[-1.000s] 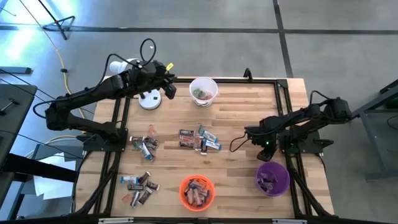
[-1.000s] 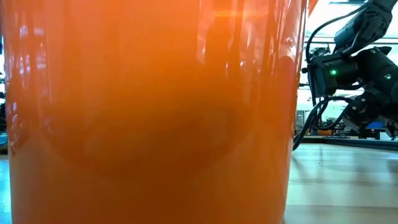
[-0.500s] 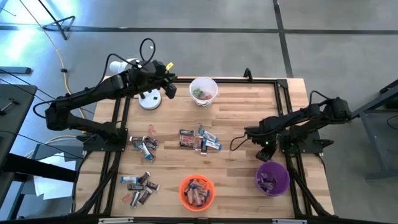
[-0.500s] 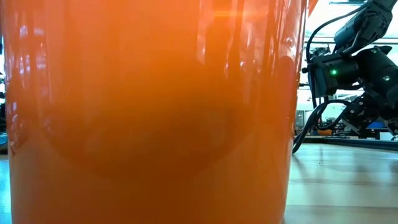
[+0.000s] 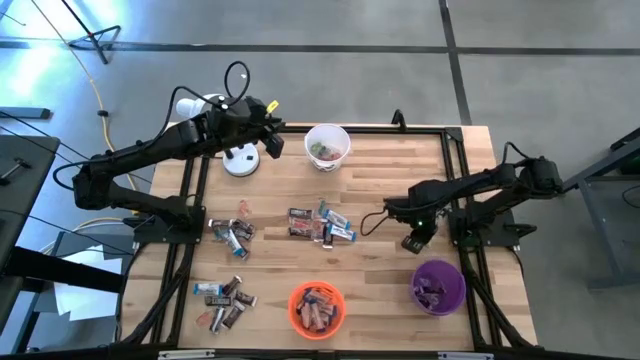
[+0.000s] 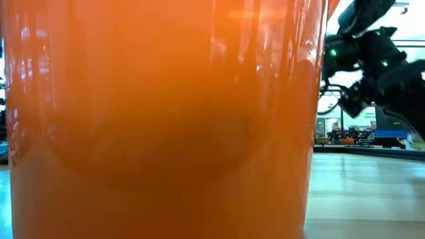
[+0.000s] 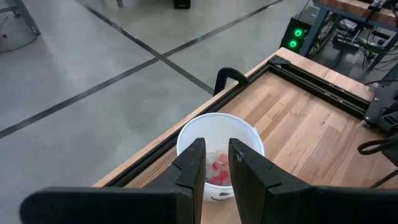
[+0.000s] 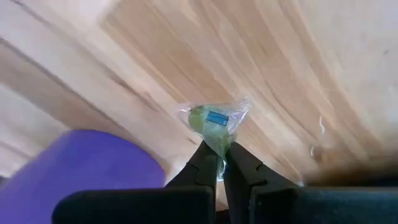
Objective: Organize candy in baskets
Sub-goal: Put the green gummy into the white bucket
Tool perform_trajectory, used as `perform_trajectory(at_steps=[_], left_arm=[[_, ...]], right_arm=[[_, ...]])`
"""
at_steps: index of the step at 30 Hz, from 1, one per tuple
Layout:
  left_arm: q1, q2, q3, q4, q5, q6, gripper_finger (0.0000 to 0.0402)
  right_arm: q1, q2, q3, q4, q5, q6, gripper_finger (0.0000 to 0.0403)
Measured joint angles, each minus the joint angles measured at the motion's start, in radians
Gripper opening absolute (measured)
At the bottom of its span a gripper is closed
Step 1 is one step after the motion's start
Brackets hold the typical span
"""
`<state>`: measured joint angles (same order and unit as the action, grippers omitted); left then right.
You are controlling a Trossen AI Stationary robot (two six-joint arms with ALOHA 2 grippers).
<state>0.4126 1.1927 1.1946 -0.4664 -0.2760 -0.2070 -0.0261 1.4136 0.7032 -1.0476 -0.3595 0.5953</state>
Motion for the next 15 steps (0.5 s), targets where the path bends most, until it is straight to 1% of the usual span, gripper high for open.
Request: perform_trajectory(at_steps=[3,7,15], left_arm=[[0.000,0.000,0.000,0.000,0.000,0.004,0.0055],[0.000,0.000,0.000,0.000,0.000,0.026,0.0055],[0.000,0.000,0.000,0.000,0.000,0.026,0.0055]], right_arm=[[-0.001,-0.001,0.066,-0.069,0.047,-0.030,0.0002],[-0.024,-0.001,0.148,-0.122,0.187,-0.055,0.0002],[-0.152,-0.002,0.313,-0.141,0.421,-0.081,0.0002]])
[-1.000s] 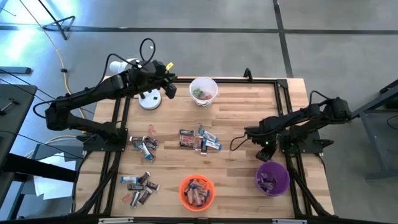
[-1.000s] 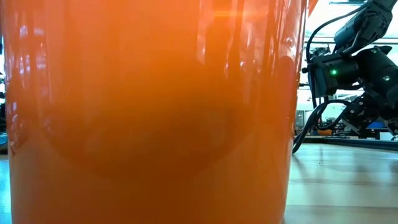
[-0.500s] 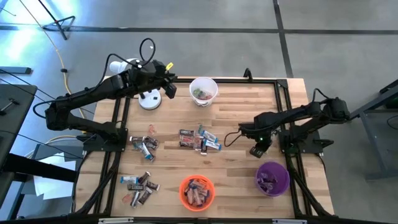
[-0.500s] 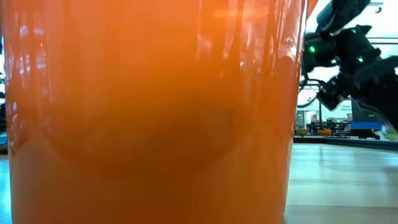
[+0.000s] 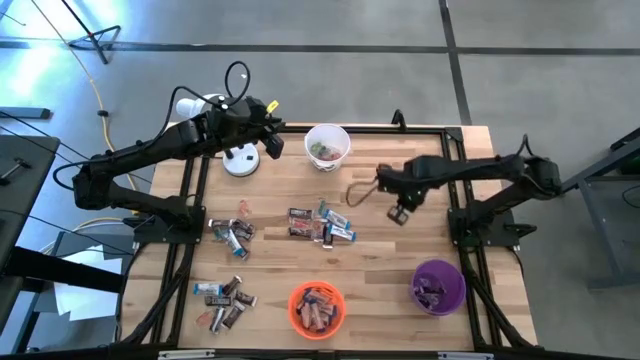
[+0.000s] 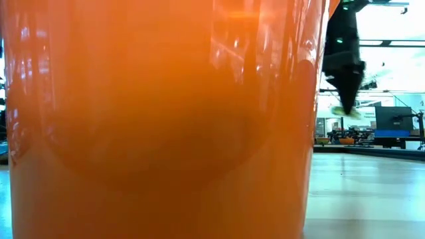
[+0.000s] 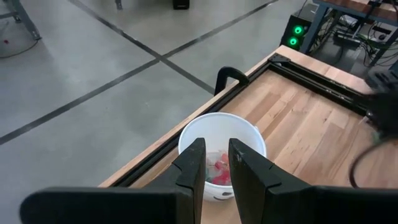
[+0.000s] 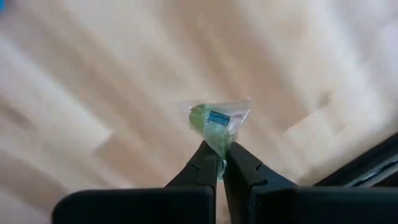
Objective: Organize candy in baskets
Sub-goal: Put the green gummy into the white bucket
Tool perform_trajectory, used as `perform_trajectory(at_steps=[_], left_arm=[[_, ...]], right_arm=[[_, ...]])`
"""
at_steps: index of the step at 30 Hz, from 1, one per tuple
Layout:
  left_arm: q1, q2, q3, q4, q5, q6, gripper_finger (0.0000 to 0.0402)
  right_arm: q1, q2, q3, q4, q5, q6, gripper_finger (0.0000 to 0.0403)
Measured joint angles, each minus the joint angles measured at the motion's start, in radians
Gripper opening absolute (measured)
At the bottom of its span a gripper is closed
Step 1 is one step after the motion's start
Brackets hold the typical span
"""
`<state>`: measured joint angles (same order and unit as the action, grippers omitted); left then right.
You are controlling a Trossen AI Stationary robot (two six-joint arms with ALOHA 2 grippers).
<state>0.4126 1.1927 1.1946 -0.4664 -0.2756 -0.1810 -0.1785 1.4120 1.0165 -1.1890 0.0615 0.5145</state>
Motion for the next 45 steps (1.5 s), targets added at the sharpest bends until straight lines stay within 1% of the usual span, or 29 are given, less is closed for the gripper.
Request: perform_trajectory(at_steps=[3,5,7,9,12,16,18,21,27,31,33,36,38,41,45], left_arm=[[0.000,0.000,0.000,0.001,0.000,0.000,0.0055],[0.000,0.000,0.000,0.008,0.000,0.000,0.0055],[0.000,0.000,0.000,0.028,0.000,0.000,0.0055],[0.000,0.000,0.000,0.046,0.000,0.000,0.0055],[0.000,-0.001,0.000,0.069,0.000,0.000,0.0055],[0.000,0.000,0.000,0.079,0.000,-0.007,0.0055],[0.000,0.000,0.000,0.088,0.000,-0.009,0.0055],[0.000,0.000,0.000,0.122,0.000,-0.010,0.0055],[0.000,0.000,0.000,0.206,0.003,-0.020,0.0055],[0.000,0.000,0.000,0.240,0.004,-0.027,0.0055],[0.000,0.000,0.000,0.248,0.004,-0.031,0.0055],[0.000,0.000,0.000,0.259,0.005,-0.054,0.0055],[0.000,0.000,0.000,0.259,0.012,-0.062,0.0055],[-0.001,0.000,0.000,0.264,0.034,-0.063,0.0055],[-0.001,0.000,0.000,0.264,0.060,-0.079,0.0055]], right_arm=[[-0.055,0.000,0.075,0.024,0.087,-0.035,0.0002],[-0.092,0.000,0.119,0.083,0.140,-0.074,0.0002],[-0.130,0.000,0.148,0.186,0.173,-0.123,0.0002],[-0.168,0.000,0.158,0.316,0.172,-0.183,0.0002],[-0.226,0.000,0.161,0.513,0.139,-0.238,0.0002],[-0.298,0.002,0.161,0.689,0.076,-0.244,0.0002],[-0.327,0.004,0.161,0.737,0.056,-0.251,0.0002],[-0.359,0.031,0.161,0.799,-0.004,-0.265,0.0002],[-0.383,0.138,0.161,0.942,-0.094,-0.270,0.0002],[-0.402,0.186,0.161,0.983,-0.142,-0.270,0.0002],[-0.407,0.205,0.172,0.972,-0.146,-0.272,0.0002],[-0.407,0.236,0.229,0.916,-0.157,-0.322,0.0004],[-0.398,0.262,0.287,0.883,-0.178,-0.375,0.0013],[-0.384,0.308,0.381,0.824,-0.195,-0.445,0.0040],[-0.374,0.368,0.506,0.690,-0.197,-0.497,0.0090]])
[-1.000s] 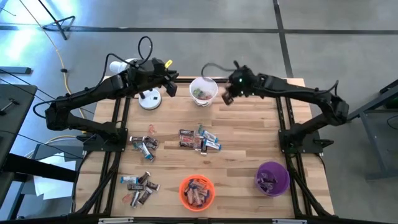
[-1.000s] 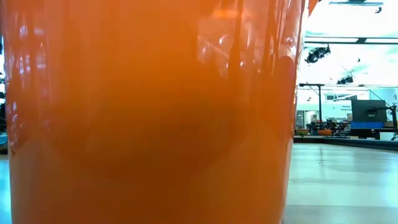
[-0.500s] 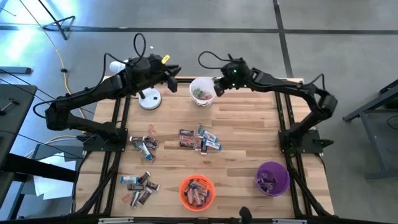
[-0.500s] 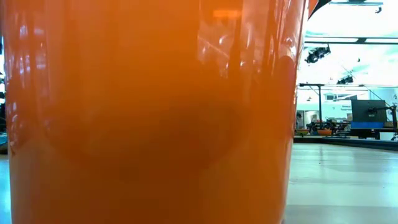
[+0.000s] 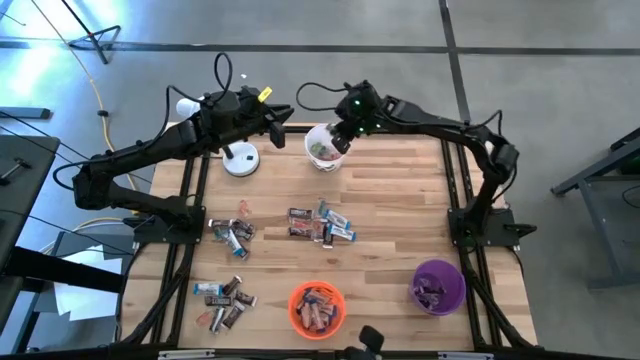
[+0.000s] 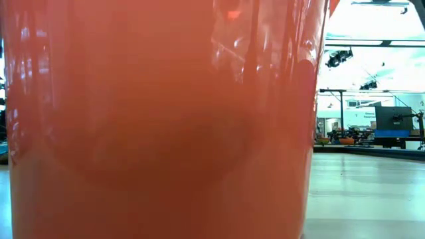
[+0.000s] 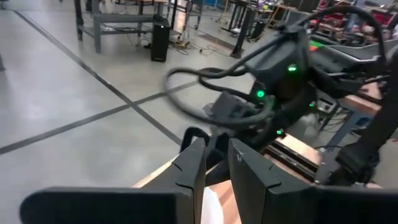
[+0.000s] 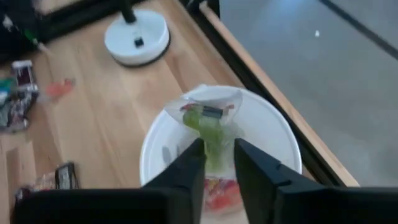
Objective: Organize candy in baskets
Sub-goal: Put the green gummy into the white bucket, then put the blue gummy into the white bucket
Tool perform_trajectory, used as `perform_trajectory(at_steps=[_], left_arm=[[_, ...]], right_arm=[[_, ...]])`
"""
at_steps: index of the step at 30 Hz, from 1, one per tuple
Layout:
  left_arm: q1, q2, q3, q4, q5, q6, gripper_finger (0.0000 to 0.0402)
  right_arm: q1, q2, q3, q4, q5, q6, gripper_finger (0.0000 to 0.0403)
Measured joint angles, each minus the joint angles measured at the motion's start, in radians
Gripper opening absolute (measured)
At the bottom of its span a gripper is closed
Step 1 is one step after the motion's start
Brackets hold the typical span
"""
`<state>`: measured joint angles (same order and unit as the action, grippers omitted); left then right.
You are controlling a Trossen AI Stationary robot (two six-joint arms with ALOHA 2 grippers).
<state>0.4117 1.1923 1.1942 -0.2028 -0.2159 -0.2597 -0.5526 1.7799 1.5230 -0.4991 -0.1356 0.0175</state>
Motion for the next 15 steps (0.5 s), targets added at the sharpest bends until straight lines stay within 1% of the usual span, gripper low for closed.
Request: perform_trajectory(at_steps=[4,7,9,11,15], left_arm=[[0.000,0.000,0.000,0.000,0.004,0.000,0.0055],[0.000,0.000,0.000,-0.001,0.005,0.000,0.0055],[0.000,0.000,0.000,-0.001,0.024,0.000,0.0055],[0.000,0.000,0.000,-0.001,0.056,0.000,0.0055],[0.000,0.000,0.000,-0.002,0.153,0.000,0.0055]], right_arm=[[-0.002,0.046,0.081,-0.114,0.005,-0.002,0.0137],[-0.002,0.058,0.112,-0.166,0.008,0.000,0.0157],[-0.002,0.060,0.121,-0.189,0.011,0.016,0.0163],[-0.002,0.060,0.146,-0.237,0.011,0.069,0.0164],[0.004,0.060,0.223,-0.429,0.005,0.106,0.0165]])
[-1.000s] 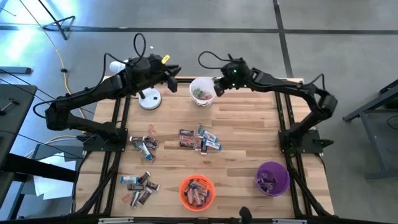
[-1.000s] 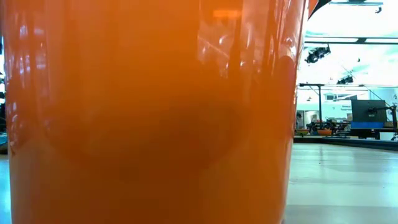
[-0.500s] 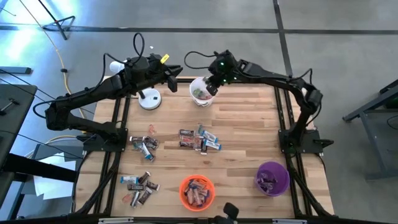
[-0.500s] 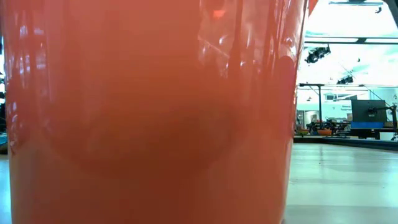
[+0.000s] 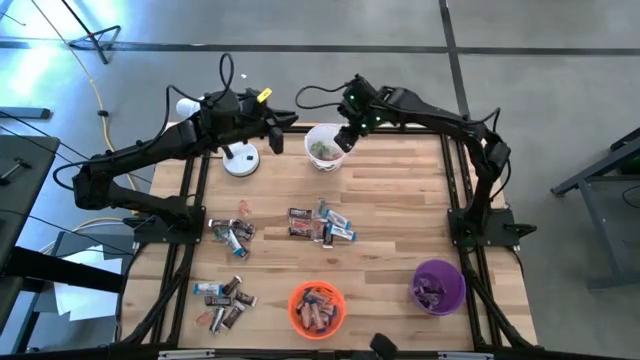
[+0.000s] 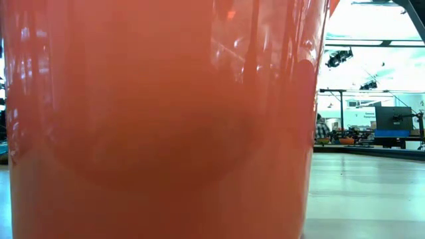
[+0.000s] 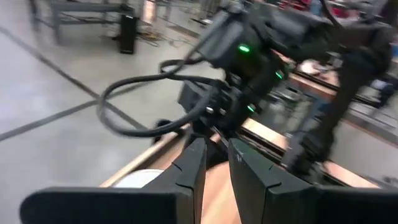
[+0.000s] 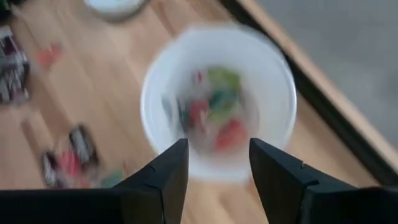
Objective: Organize candy in baskets
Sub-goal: Put the blue gummy into the white bucket
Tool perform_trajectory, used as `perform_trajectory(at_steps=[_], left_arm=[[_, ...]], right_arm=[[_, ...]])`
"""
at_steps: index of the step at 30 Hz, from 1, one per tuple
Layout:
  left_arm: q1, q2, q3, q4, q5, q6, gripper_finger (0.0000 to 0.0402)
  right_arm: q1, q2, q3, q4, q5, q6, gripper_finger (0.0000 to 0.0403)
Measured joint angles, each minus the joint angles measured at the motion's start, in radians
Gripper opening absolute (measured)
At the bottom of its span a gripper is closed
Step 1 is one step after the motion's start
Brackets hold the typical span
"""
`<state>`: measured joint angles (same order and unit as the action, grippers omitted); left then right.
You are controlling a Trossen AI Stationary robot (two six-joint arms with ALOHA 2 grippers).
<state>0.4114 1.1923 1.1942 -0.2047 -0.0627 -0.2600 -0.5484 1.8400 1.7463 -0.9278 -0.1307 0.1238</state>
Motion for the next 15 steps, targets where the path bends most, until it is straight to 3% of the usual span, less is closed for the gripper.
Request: perform_trajectory(at_steps=[6,11,15], left_arm=[[-0.017,0.000,0.000,0.000,0.085,-0.018,0.0055],[-0.054,0.000,0.000,-0.014,0.118,-0.016,0.0055],[-0.094,0.000,0.000,-0.057,0.155,-0.017,0.0055]], right_arm=[[0.047,0.000,0.111,-0.340,0.030,0.018,0.0165],[0.140,0.000,0.162,-0.563,0.131,0.091,0.0165],[0.242,-0.002,0.170,-0.645,0.157,0.176,0.0165]])
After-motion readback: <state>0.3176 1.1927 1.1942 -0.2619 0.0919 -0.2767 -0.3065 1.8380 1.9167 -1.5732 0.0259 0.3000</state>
